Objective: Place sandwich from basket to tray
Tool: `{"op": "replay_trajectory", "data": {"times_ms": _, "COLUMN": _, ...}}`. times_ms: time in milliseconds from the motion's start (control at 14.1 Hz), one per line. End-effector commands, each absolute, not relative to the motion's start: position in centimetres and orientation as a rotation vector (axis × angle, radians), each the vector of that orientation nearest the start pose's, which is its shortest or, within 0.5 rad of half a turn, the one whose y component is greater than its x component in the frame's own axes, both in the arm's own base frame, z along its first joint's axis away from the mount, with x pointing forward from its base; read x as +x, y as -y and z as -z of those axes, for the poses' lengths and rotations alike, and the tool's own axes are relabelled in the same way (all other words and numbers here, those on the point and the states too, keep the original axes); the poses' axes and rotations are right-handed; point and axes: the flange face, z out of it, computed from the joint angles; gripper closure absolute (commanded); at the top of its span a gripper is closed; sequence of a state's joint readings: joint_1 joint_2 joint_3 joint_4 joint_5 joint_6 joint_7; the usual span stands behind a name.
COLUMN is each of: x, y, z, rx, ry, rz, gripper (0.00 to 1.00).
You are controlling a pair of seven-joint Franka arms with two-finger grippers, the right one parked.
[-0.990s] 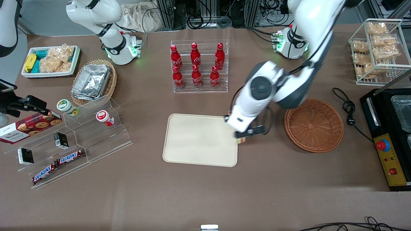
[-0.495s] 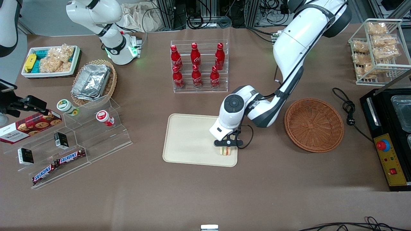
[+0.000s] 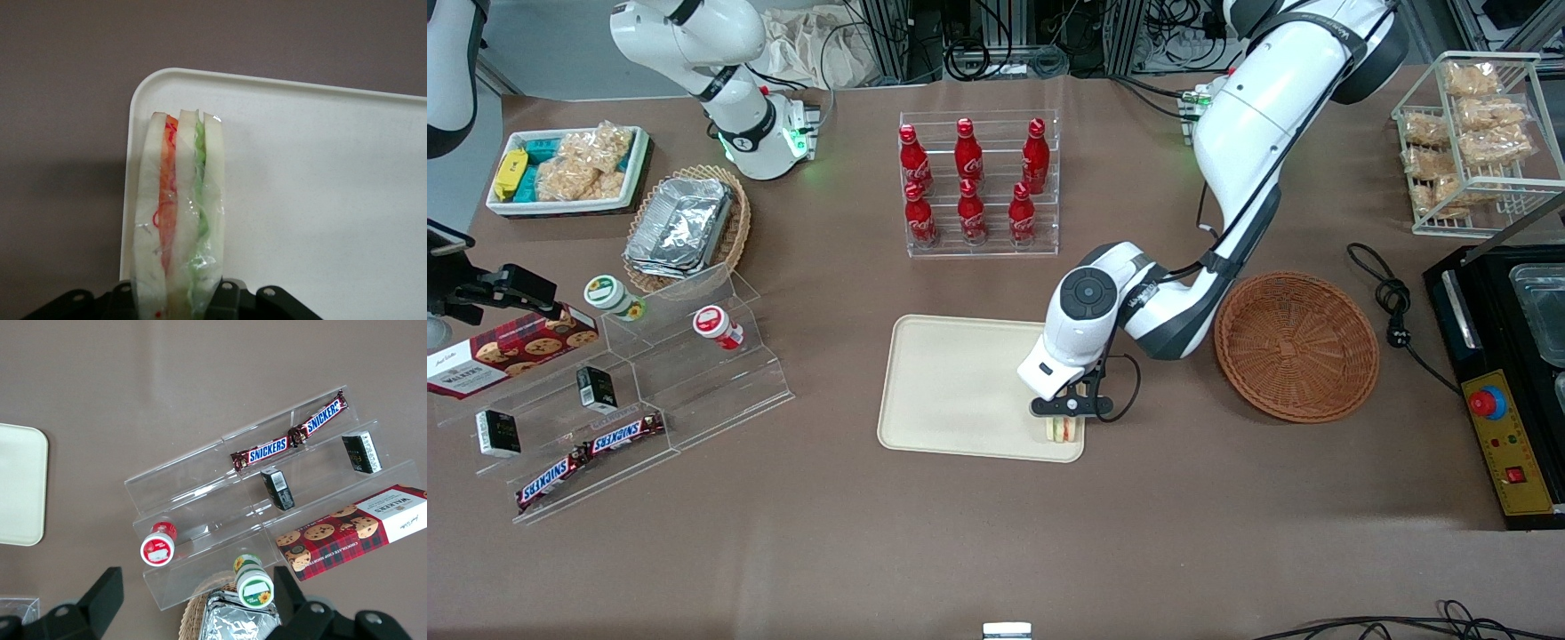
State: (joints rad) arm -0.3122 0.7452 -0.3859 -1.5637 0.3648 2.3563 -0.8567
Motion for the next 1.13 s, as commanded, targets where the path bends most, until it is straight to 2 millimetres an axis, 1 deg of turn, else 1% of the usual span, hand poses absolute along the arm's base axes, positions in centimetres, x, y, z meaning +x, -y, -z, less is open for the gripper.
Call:
{"op": "replay_trajectory", "data": {"times_ms": 0, "x": 57.9, "y": 42.1, "z": -28.6, "rx": -3.21, "ry": 0.119, "rz": 0.232, "gripper": 0.01}}
{"op": "replay_trajectory", "data": {"times_ms": 71, "x": 58.0, "y": 42.0, "z": -31.4, "rx": -3.21, "ry": 0.174, "rz": 0.278, "gripper": 0.01}}
{"op": "replay_trajectory", "data": {"times_ms": 141, "x": 58.1, "y": 41.1, "z": -33.9, "rx": -3.181, "ry": 0.215, "rz": 0.28, "gripper": 0.01}}
{"op": "replay_trajectory", "data": {"times_ms": 283, "x": 58.5, "y": 37.9, "z": -39.3, "rx": -3.142, "ry": 0.293, "rz": 0.246, "gripper": 0.01}}
{"op": "replay_trajectory", "data": {"times_ms": 354, "x": 57.9, "y": 37.4, "z": -42.4, "rx": -3.162, "ry": 0.298, "rz": 0.233, "gripper": 0.01}}
{"op": "replay_trajectory", "data": {"times_ms": 424, "x": 57.5, "y": 36.2, "z": -45.3, "rx": -3.178, "ry": 0.302, "rz": 0.222, "gripper": 0.01}}
{"op": "replay_trajectory", "data": {"times_ms": 566, "x": 57.6, "y": 31.2, "z": -50.8, "rx": -3.185, "ry": 0.343, "rz": 0.18, "gripper": 0.01}}
{"op": "replay_trajectory", "data": {"times_ms": 636, "x": 57.2, "y": 28.9, "z": -53.3, "rx": -3.197, "ry": 0.329, "rz": 0.154, "gripper": 0.01}}
{"op": "replay_trajectory", "data": {"times_ms": 707, "x": 56.9, "y": 25.7, "z": -55.6, "rx": -3.204, "ry": 0.318, "rz": 0.115, "gripper": 0.01}}
{"op": "replay_trajectory", "data": {"times_ms": 778, "x": 56.4, "y": 22.7, "z": -57.1, "rx": -3.198, "ry": 0.297, "rz": 0.048, "gripper": 0.01}}
{"op": "replay_trajectory", "data": {"times_ms": 919, "x": 55.6, "y": 16.4, "z": -59.3, "rx": -3.184, "ry": 0.237, "rz": -0.053, "gripper": 0.01}}
{"op": "replay_trajectory", "data": {"times_ms": 990, "x": 55.0, "y": 13.8, "z": -60.5, "rx": -3.184, "ry": 0.214, "rz": -0.079, "gripper": 0.01}}
{"op": "replay_trajectory", "data": {"times_ms": 1061, "x": 54.4, "y": 12.3, "z": -61.4, "rx": -3.176, "ry": 0.209, "rz": -0.091, "gripper": 0.01}}
